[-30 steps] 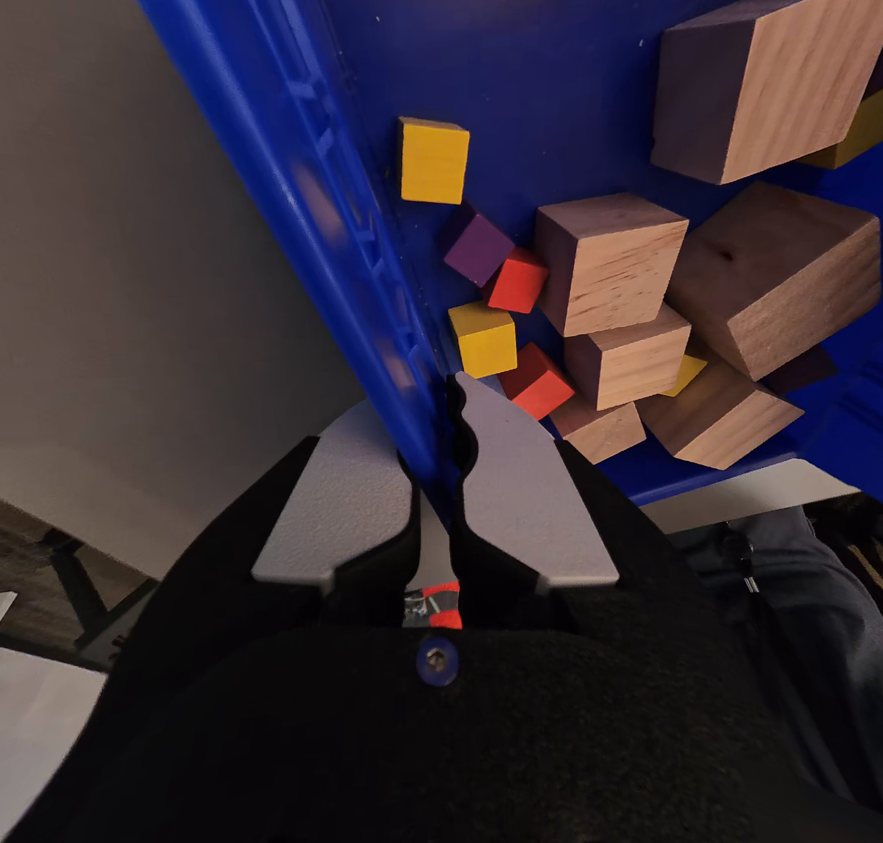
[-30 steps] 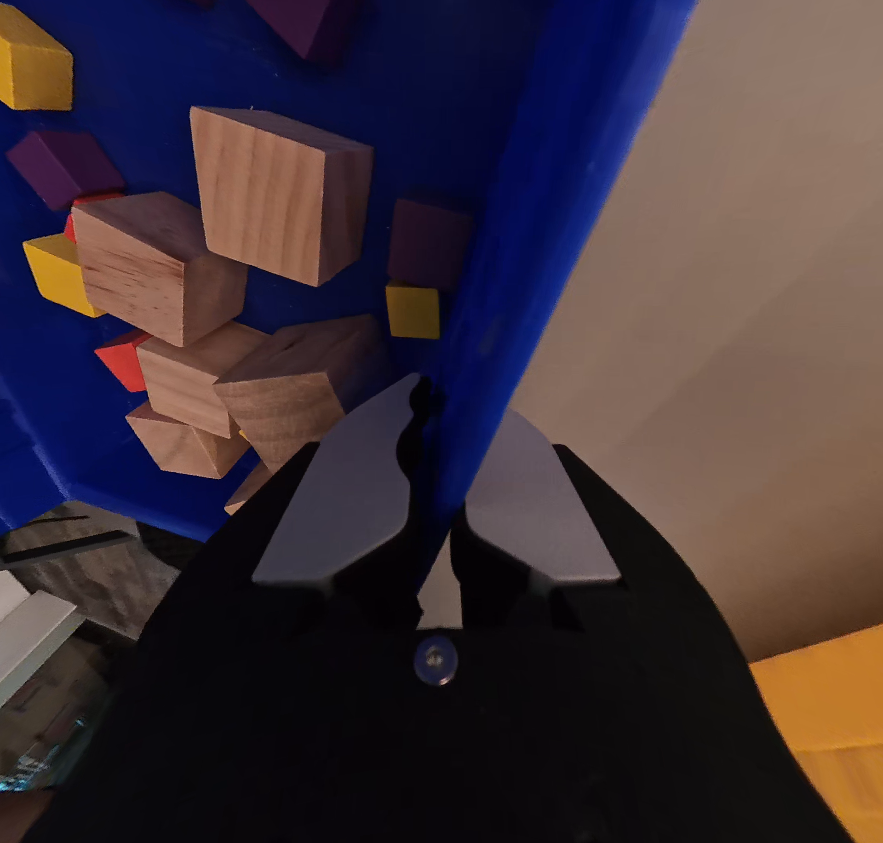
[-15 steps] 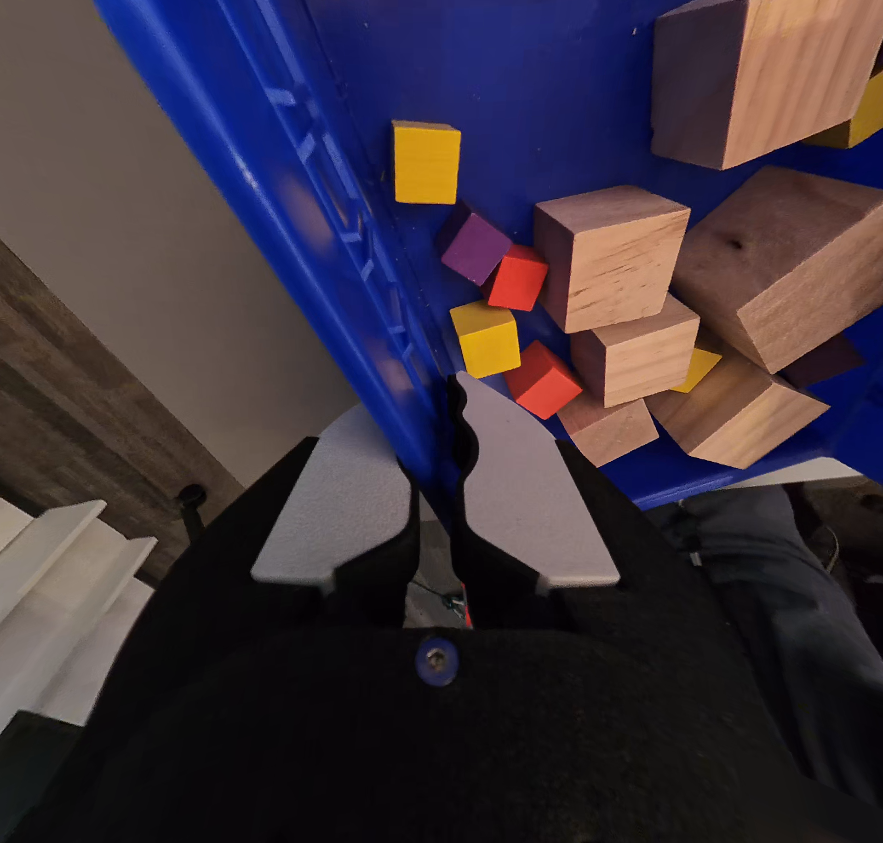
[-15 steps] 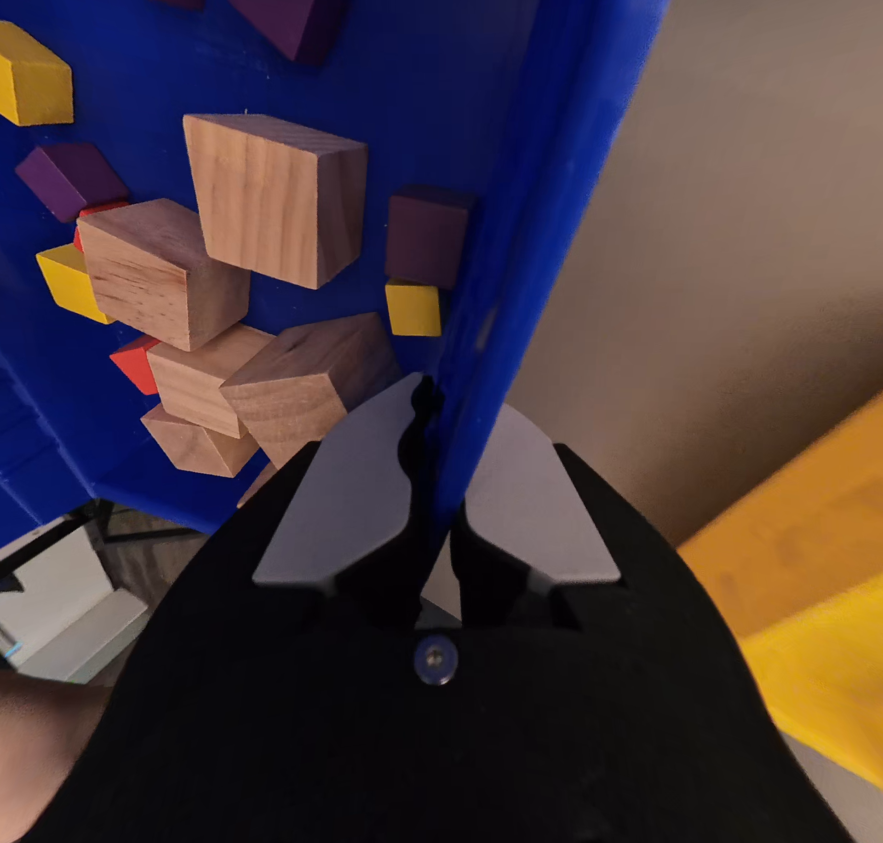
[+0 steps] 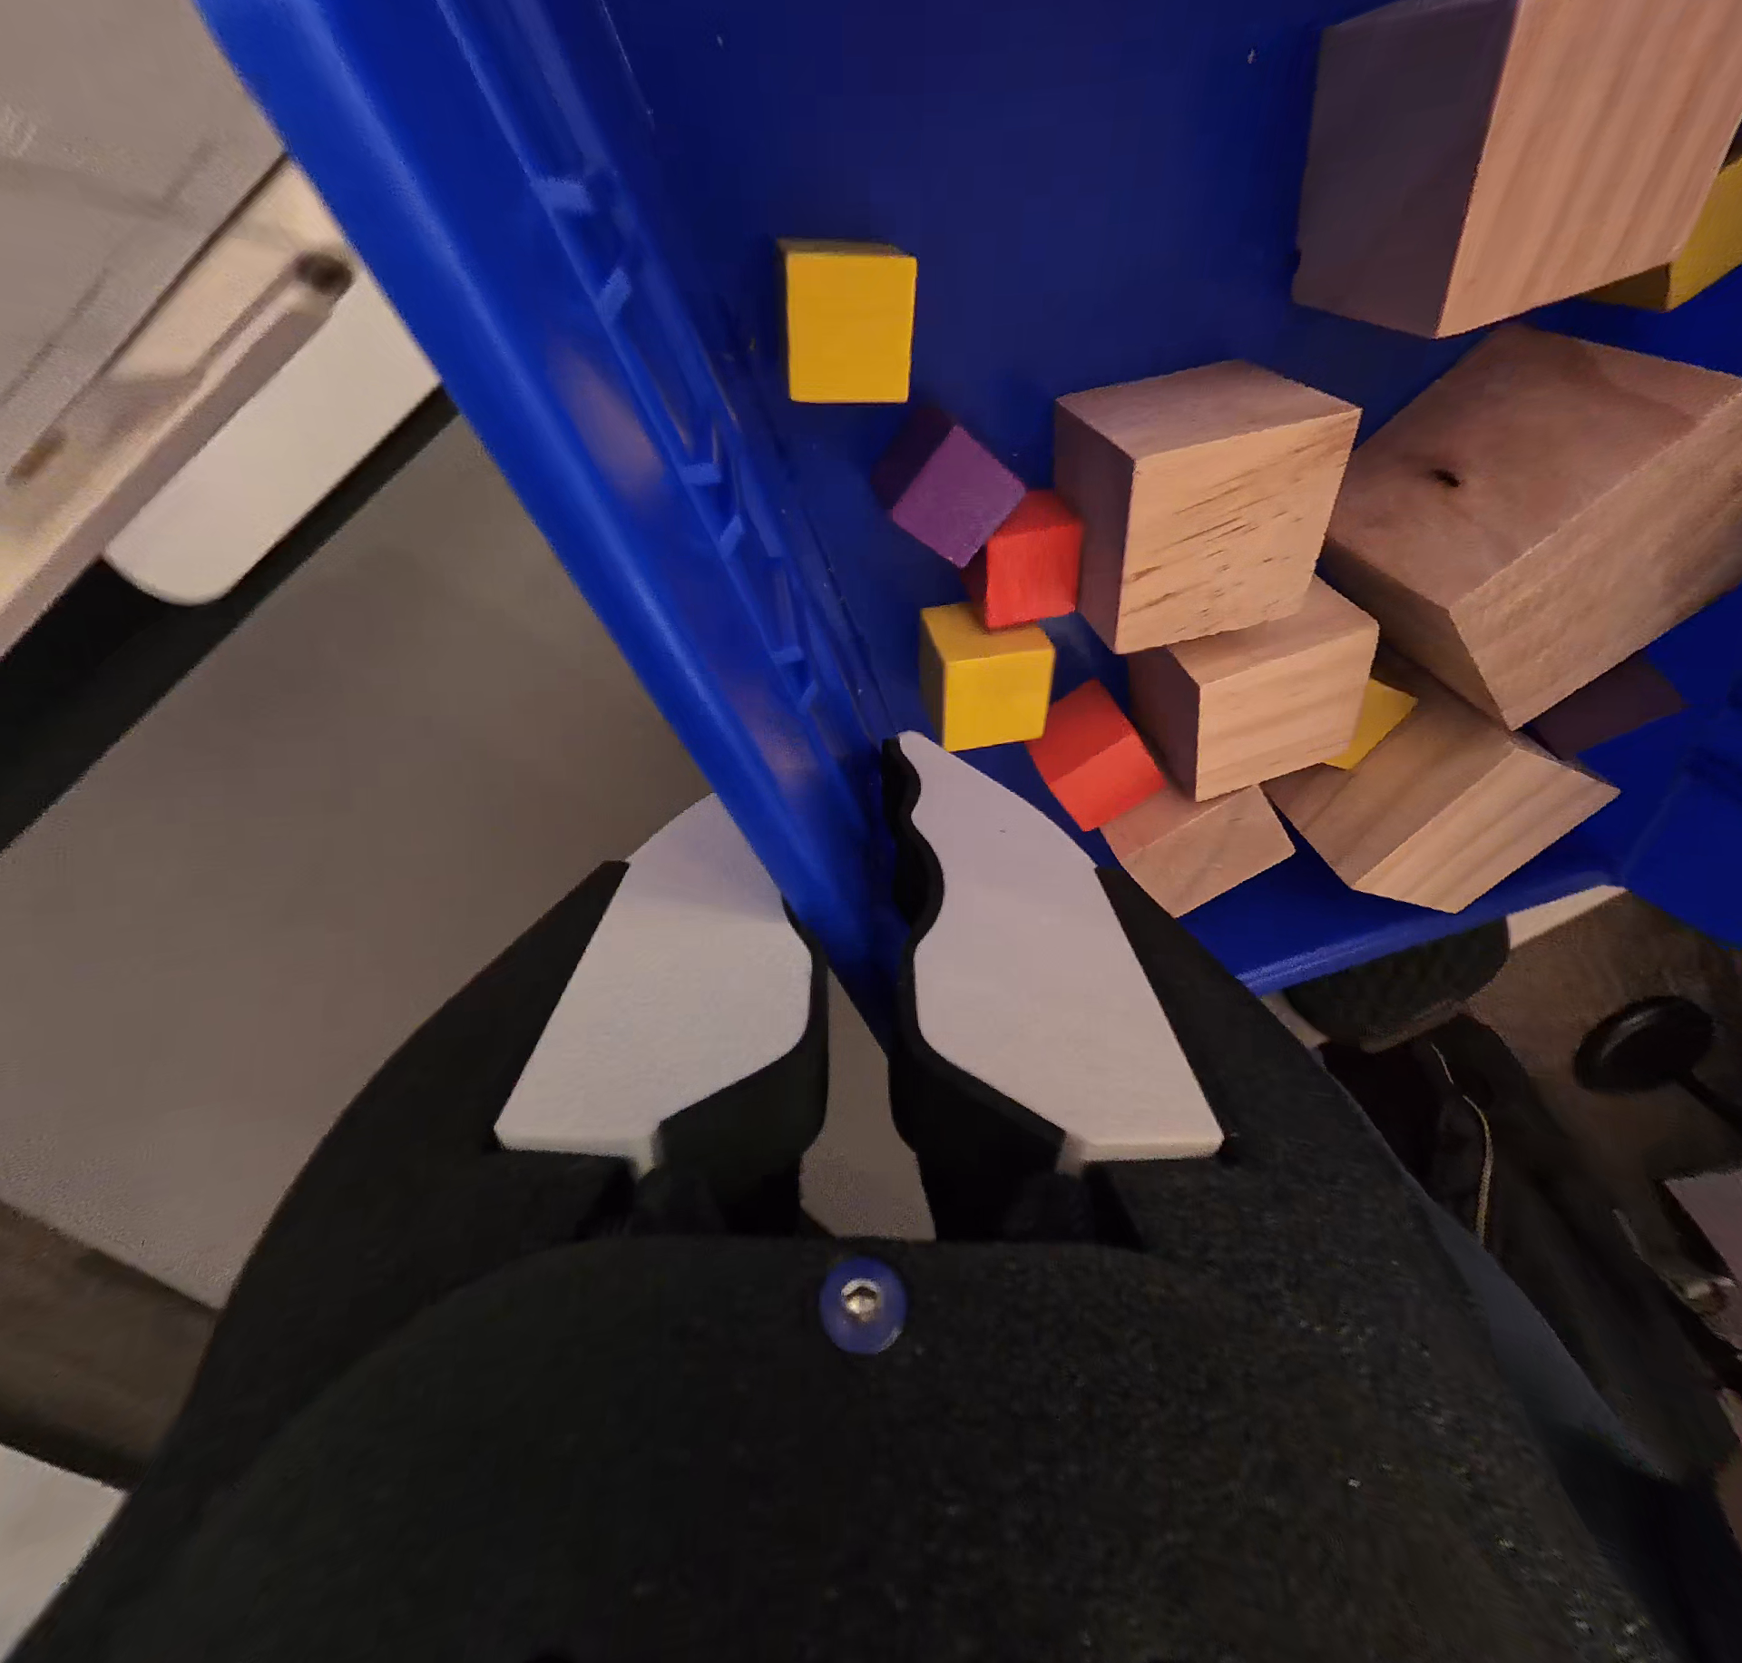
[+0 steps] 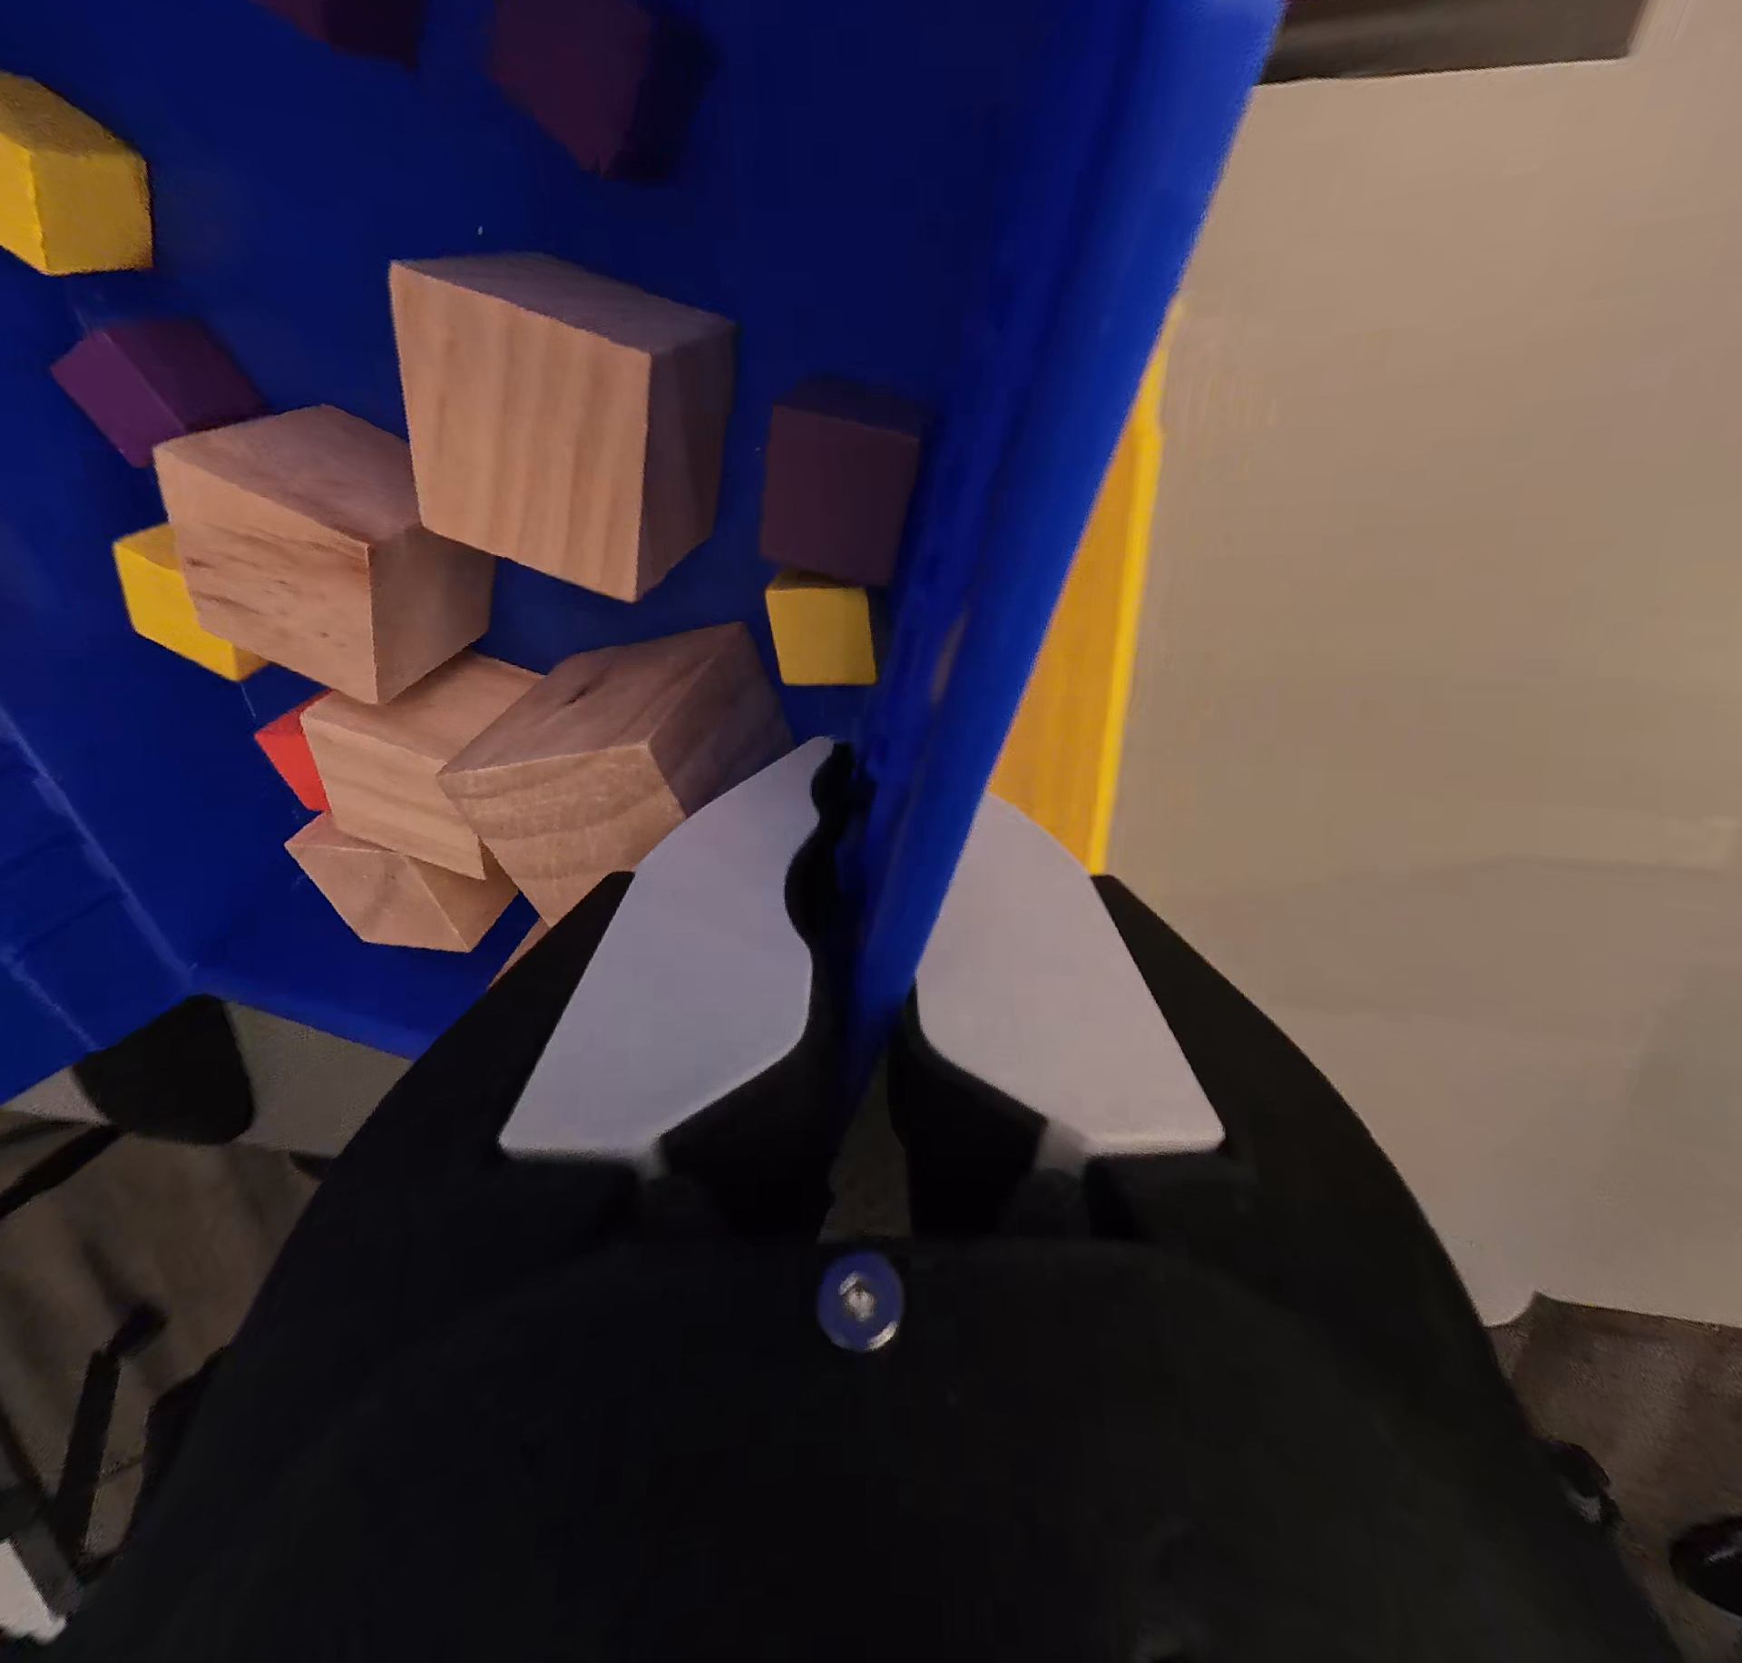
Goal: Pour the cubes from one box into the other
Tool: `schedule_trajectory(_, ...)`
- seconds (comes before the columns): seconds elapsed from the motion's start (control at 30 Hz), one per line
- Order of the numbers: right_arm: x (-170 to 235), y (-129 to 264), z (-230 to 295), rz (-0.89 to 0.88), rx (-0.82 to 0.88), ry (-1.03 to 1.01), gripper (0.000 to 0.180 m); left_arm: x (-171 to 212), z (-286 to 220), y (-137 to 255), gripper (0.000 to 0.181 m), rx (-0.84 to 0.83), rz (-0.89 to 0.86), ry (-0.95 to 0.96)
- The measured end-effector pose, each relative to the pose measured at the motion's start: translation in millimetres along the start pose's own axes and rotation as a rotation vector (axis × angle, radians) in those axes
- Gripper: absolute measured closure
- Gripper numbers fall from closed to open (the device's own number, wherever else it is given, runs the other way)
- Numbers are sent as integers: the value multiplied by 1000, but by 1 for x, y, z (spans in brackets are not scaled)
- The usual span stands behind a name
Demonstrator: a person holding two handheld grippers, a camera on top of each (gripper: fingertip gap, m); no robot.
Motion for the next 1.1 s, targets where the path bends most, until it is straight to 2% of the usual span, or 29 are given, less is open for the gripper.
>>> schedule_trajectory(0.17,6,-6,-59,-85,-9,-58,173,-40,-44,-14,172,-36,-60,-79)
schedule_trajectory(0.4,-2,-10,-88,-243,36,-45,174,-69,-60,-19,173,-88,-183,-124)
schedule_trajectory(0.87,-22,12,-73,-558,167,57,173,-70,-43,7,173,-112,-516,-152)
schedule_trajectory(1.1,-18,12,-66,-653,217,89,173,-60,-39,7,174,-121,-578,-166)
Point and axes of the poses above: each gripper's, where its closed fingertips meet, y back along the fingers, x out of its underside, z = x × y across the jaws, the point moved 4 cm from there along y, back along the fingers, and after that the axes turned 7 degrees about y, right-handed, at the moved point
